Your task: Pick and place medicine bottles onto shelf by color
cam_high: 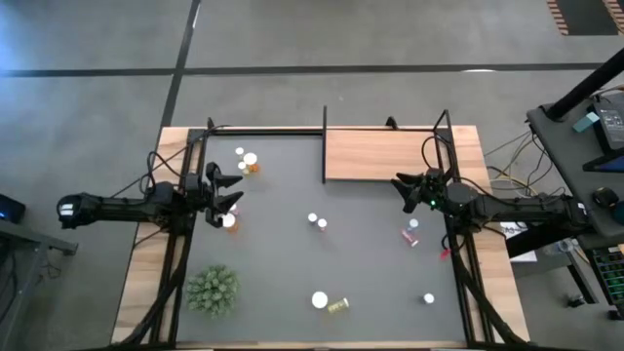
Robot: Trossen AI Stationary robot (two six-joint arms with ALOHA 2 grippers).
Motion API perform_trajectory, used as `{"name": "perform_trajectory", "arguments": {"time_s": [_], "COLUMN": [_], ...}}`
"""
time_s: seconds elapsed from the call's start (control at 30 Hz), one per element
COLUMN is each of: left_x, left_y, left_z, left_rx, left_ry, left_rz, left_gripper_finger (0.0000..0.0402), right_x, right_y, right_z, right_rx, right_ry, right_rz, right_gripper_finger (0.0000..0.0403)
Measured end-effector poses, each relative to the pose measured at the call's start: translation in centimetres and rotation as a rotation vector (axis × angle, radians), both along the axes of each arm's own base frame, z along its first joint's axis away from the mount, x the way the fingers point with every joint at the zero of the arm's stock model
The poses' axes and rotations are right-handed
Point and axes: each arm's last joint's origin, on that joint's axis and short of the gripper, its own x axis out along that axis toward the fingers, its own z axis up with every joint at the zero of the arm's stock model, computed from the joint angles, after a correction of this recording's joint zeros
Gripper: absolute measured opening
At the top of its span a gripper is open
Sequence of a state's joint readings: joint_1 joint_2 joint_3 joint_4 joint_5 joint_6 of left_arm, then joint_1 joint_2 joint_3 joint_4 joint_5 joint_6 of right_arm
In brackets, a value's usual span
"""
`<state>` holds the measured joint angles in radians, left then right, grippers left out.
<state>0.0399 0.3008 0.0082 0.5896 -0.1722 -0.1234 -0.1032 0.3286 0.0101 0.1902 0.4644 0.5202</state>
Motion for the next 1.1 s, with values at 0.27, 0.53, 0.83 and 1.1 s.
{"name": "perform_trajectory", "arguments": {"time_s": [0.27,0.53,0.83,1.1], "left_x": [0.0,0.0,-0.1,-0.4], "left_y": [0.0,0.0,0.0,0.0], "left_z": [0.0,0.0,0.3,1.1], "left_rx": [0.000,0.000,0.001,0.004], "left_ry": [0.000,0.000,-0.031,-0.120], "left_rz": [0.000,0.000,0.000,0.000], "left_gripper_finger": [0.0217,0.0217,0.0217,0.0217], "right_x": [0.0,0.0,0.0,0.0], "right_y": [0.0,0.0,0.0,0.0], "right_z": [0.0,0.0,0.0,0.0], "right_rx": [0.000,0.000,0.000,0.000], "right_ry": [0.000,0.000,0.000,0.000], "right_rz": [0.000,0.000,0.000,0.000], "right_gripper_finger": [0.0183,0.0183,0.0183,0.0183]}}
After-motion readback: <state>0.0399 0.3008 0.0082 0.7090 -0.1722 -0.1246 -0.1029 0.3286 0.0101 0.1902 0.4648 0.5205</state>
